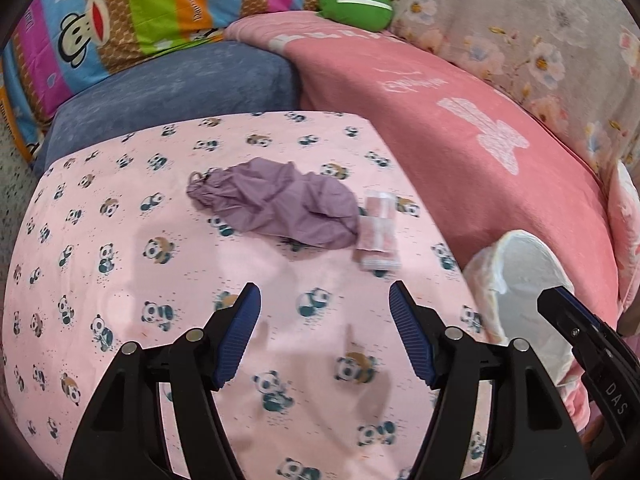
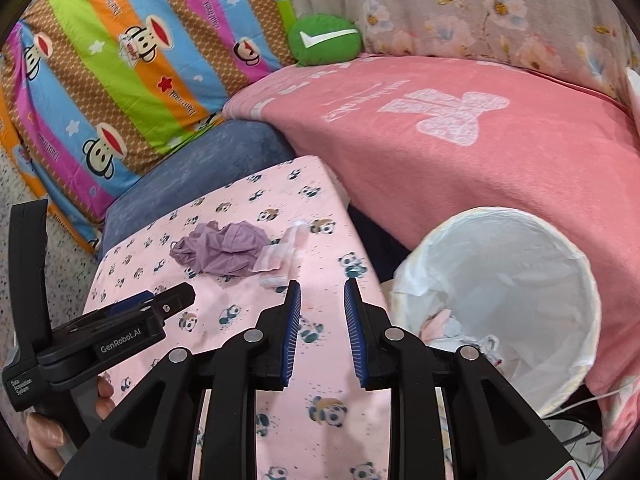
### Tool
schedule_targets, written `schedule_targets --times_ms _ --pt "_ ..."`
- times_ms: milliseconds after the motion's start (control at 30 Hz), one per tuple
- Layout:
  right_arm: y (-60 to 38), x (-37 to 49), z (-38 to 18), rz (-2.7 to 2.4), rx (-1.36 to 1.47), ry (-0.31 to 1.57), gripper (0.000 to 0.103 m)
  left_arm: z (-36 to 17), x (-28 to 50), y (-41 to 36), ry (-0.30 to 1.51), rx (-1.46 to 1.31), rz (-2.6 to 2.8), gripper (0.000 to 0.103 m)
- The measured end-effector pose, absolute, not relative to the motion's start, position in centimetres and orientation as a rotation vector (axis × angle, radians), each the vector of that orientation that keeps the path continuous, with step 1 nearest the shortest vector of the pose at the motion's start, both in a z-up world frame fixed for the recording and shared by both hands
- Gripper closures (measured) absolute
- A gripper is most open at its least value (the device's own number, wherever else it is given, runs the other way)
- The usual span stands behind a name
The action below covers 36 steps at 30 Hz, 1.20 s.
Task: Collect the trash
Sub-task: 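Grasp the purple cloth with the left gripper while the right gripper grasps the clear plastic packet, then lift the purple cloth and clear packet toward the white bin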
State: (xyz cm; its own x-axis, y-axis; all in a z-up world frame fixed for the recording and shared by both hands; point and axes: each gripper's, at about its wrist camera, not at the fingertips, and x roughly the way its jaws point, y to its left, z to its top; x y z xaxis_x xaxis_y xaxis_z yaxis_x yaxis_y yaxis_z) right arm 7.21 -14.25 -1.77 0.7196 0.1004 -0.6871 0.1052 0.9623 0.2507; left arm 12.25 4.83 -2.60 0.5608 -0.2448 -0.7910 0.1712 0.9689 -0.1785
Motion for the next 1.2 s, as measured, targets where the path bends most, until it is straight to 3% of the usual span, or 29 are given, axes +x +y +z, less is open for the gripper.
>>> schedule_targets --times_ms 133,667,767,833,933,1000,1200 --pt "-12.4 9.2 -2.7 0.021 0.271 0.794 0.070 -3.4 13.9 6.4 0.962 -0.100 -0.212 0.033" --pt "-8.3 18.2 -7.4 0.057 0.241 0.884 0.070 -6.4 21.1 5.9 0.999 -0.118 -0.217 0.032" --pt "-8.1 19.3 -8.3 0.054 0.253 0.905 0.069 -6.9 21.6 5.5 1.004 -0.117 -0.248 0.049" --pt "-8.0 19.9 -9.2 0.057 0.263 0.924 0.069 -7.4 21.7 5.7 1.016 -0.130 -0.269 0.071" --pt "-8.1 20.2 -9.9 0.064 0.268 0.939 0.069 -7.9 21.2 6.2 1.028 -0.137 -0.280 0.087" --pt "-8.1 20.3 -10.4 0.076 0.282 0.948 0.075 -8.1 20.5 6.8 1.033 -0.139 -0.277 0.092" --pt "-7.6 19.2 -11.1 0.102 0.286 0.958 0.091 -8.2 17.8 8.7 1.035 -0.175 -0.255 0.093"
